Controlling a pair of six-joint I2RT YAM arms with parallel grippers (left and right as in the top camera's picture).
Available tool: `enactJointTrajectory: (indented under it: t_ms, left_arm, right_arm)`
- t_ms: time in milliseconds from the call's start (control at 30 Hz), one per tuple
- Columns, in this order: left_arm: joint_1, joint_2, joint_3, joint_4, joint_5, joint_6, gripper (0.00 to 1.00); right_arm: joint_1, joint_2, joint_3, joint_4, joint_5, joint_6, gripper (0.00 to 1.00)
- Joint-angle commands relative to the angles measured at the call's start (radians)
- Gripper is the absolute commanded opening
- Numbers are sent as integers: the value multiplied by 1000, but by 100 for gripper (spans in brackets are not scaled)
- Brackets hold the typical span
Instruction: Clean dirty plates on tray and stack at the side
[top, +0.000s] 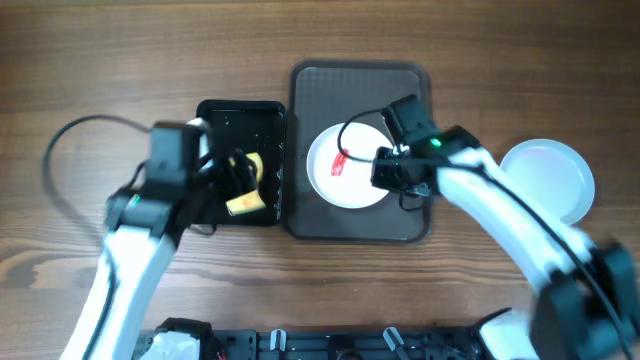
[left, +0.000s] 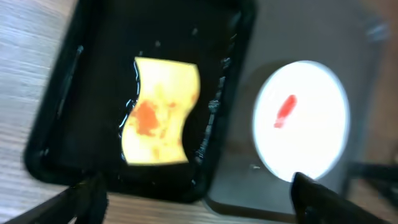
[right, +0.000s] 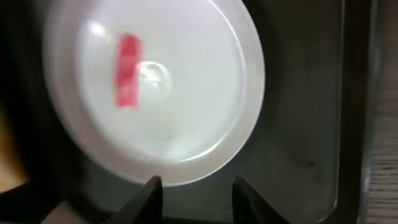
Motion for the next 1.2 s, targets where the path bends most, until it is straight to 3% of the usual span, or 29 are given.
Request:
enactJointTrajectory:
  t_ms: [0,67,167,433,533,567,867,1000,1167]
  left_arm:
    - [-45,178,8,70,-60,4,83]
    - [-58,255,8,101,-105,3,74]
    - [-72,386,8,127,-220,-27,73]
    - [-72,616,8,192,-215,-57,58]
    - [-74,642,8,188,-211,-56,12]
    - [-75,642,8,188,-209,-56,4]
    - [-76,507,27,160,-208,-47,4]
    - [-77,442,74,107,-204,0,4]
    - [-77,430,120,50,-185,36,4]
  right_arm:
    - [2,-138,3,-20,66,-60,41]
    - [2,-165,3,-21,65,-87,43]
    - [2,-178,3,-42,65,-108,43]
    - [2,-168,3,-76,65,-108,43]
    - [2,-168,3,-79,65,-108,43]
    - [2,-168,3,-81,65,-108,43]
    - [2,-168,3,-94,86,-67,42]
    - [-6,-147,-3,-102,181,54,54]
    - [-90,-46,-3,-73,149,21,65]
